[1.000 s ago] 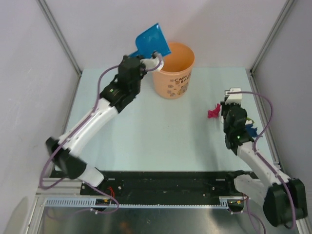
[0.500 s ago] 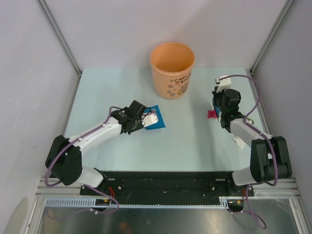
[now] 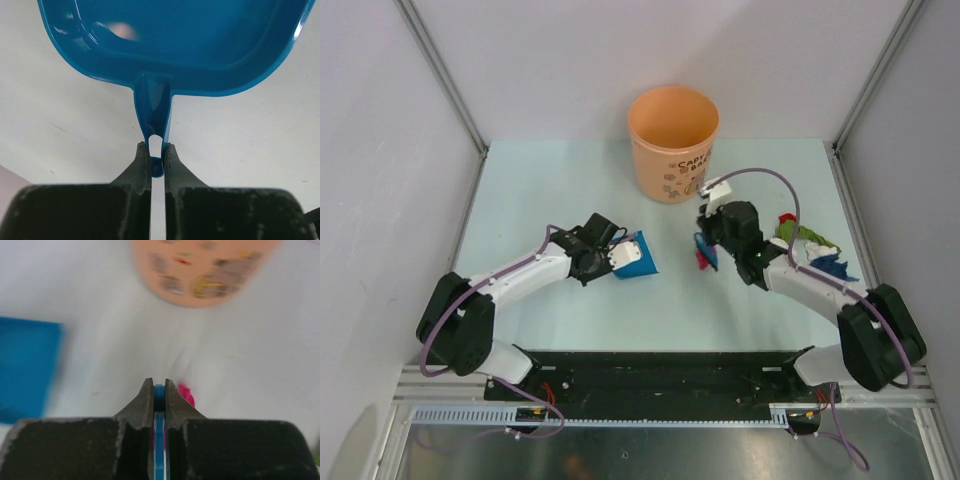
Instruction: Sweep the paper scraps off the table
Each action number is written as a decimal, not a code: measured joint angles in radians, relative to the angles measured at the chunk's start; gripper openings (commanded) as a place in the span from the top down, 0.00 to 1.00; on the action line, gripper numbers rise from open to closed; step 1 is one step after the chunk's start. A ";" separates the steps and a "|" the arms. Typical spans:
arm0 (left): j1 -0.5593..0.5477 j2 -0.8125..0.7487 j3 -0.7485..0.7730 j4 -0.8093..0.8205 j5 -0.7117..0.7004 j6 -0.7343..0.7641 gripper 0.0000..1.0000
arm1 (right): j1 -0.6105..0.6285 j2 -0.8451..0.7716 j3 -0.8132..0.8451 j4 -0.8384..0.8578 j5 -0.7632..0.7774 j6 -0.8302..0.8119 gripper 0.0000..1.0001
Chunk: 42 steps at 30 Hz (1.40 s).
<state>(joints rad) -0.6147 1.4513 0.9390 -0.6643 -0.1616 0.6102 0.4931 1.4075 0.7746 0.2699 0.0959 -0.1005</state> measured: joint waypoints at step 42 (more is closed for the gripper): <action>-0.092 0.200 0.019 -0.014 0.016 -0.009 1.00 | 0.570 -0.214 -0.081 0.148 0.515 0.320 1.00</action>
<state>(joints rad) -0.7067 1.6512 0.9581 -0.6788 -0.1452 0.6014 1.0634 1.1938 0.6937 0.4175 0.6109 0.2199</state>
